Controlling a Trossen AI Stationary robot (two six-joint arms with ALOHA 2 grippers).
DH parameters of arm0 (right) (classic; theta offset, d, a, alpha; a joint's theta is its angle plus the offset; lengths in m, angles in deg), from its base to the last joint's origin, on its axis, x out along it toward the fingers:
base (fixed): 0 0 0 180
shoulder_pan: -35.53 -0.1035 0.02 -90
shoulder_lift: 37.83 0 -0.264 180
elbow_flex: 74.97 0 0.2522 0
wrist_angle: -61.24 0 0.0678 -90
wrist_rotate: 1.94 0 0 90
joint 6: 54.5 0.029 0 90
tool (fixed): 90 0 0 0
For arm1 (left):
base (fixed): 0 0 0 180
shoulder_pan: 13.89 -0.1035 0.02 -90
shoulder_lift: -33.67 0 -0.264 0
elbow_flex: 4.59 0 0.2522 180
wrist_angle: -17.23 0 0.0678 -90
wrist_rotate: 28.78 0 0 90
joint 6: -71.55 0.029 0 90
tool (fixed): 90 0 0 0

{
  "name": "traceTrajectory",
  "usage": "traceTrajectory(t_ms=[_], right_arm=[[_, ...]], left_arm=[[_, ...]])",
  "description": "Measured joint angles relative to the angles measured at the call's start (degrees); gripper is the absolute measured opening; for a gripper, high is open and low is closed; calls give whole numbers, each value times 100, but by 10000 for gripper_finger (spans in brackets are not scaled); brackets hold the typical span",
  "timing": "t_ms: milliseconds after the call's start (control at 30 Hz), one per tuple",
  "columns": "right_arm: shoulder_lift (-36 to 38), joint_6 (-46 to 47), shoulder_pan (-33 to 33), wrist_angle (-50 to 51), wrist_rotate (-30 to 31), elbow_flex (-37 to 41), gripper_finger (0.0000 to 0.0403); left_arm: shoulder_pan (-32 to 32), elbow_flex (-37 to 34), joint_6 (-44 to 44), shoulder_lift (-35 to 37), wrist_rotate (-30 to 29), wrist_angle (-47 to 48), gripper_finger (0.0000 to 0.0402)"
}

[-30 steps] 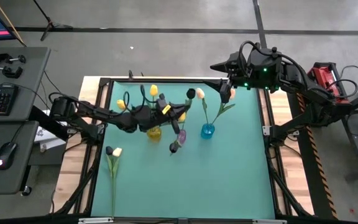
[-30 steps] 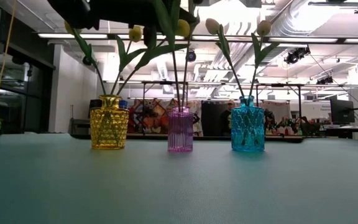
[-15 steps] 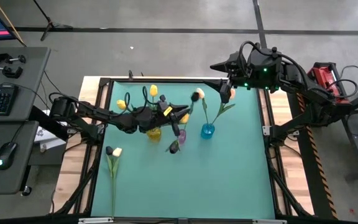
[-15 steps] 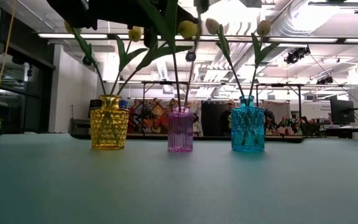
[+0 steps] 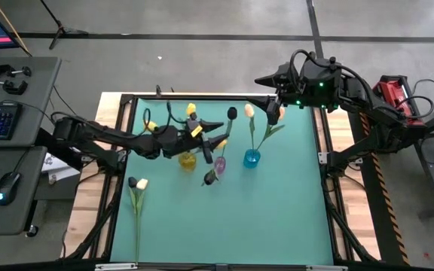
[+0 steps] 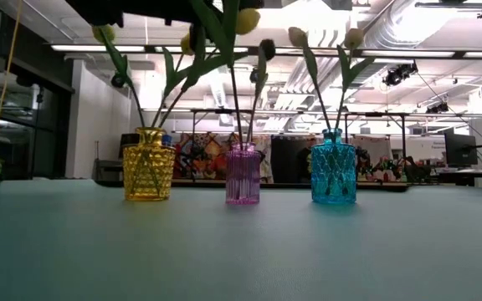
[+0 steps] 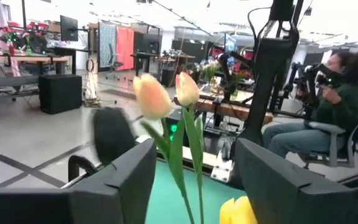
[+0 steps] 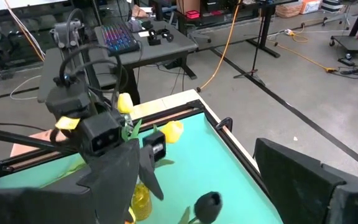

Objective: Sort flowers into vase by color
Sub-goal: Put the light orange tulip into the blue flower vase

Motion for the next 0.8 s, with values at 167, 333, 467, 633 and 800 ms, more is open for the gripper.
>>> traceTrajectory(t_ms=[167,333,467,633,800], right_arm=[[0,0,0,-11,0,0,307],[0,1,0,-15,2,0,307],[0,2,0,-17,2,0,307],[0,2,0,-17,0,0,307],[0,0,0,-19,0,0,307]], left_arm=[[-35,0,2,475,-1,310,234],[-87,0,4,839,-6,517,246],[-87,0,150,1097,-12,485,247],[-87,0,398,1571,-12,492,247],[4,0,497,2183,49,882,247]])
